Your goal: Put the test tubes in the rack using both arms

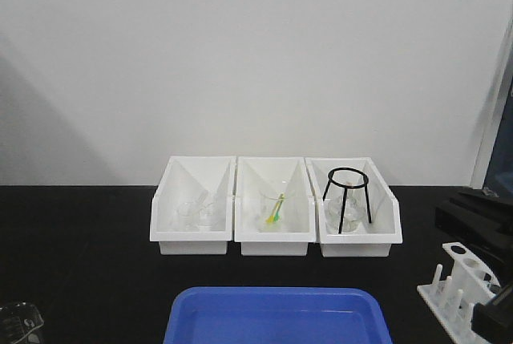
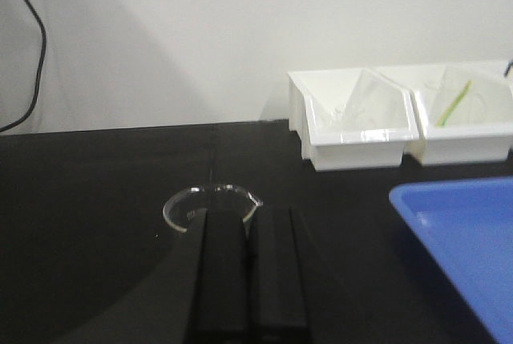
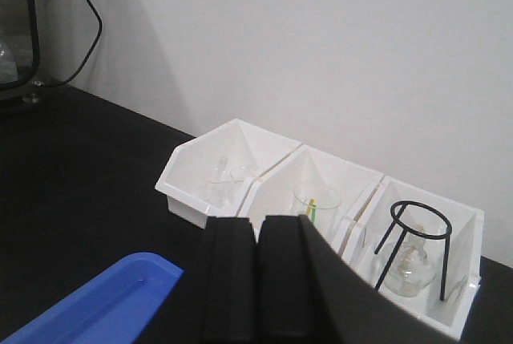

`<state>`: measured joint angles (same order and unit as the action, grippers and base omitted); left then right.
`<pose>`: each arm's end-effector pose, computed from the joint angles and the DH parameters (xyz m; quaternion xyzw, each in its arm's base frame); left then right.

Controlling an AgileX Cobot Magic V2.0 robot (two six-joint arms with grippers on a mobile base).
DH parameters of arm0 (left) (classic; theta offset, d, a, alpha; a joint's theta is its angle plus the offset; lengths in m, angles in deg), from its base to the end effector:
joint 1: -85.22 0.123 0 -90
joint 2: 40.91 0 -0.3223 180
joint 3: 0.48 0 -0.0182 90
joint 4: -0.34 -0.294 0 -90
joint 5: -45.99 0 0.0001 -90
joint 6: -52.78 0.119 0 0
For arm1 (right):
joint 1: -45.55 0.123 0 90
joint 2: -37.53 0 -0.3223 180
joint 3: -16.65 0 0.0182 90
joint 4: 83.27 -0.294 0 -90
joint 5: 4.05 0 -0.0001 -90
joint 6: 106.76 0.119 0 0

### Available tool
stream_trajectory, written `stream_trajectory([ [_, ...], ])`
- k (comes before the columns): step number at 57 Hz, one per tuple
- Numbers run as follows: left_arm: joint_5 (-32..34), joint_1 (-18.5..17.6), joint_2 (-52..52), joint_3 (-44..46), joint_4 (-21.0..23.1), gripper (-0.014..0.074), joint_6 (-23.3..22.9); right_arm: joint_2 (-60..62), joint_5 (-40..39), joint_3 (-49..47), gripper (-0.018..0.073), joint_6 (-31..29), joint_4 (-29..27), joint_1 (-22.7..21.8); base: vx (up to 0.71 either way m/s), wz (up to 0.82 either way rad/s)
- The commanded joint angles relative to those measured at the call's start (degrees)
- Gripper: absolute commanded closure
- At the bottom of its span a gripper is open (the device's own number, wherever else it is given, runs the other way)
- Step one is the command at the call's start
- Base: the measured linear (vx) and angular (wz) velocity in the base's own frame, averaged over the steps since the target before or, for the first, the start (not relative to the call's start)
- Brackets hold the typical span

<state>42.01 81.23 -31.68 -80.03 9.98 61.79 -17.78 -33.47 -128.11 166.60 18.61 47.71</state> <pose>0.0939 -0.0080 0.1934 0.0254 0.7231 -0.0319 0.6895 0.2120 0.0652 0.3904 -0.2415 0.7046 0.1406 0.6523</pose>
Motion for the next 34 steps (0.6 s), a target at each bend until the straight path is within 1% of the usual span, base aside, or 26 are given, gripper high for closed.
stream_trajectory([
  [1, -1.32, 0.05, -3.75, -1.85, -2.63, 0.0617, -0.96, 0.43, 1.44, -1.56, 0.0567, -0.15, -1.54, -0.05, 0.0, 0.0],
  [34, -1.86, 0.05, -3.98, -1.78, -2.57, 0.0617, -1.64, 0.43, 1.46, -1.56, 0.0567, -0.15, -1.54, -0.05, 0.0, 0.0],
])
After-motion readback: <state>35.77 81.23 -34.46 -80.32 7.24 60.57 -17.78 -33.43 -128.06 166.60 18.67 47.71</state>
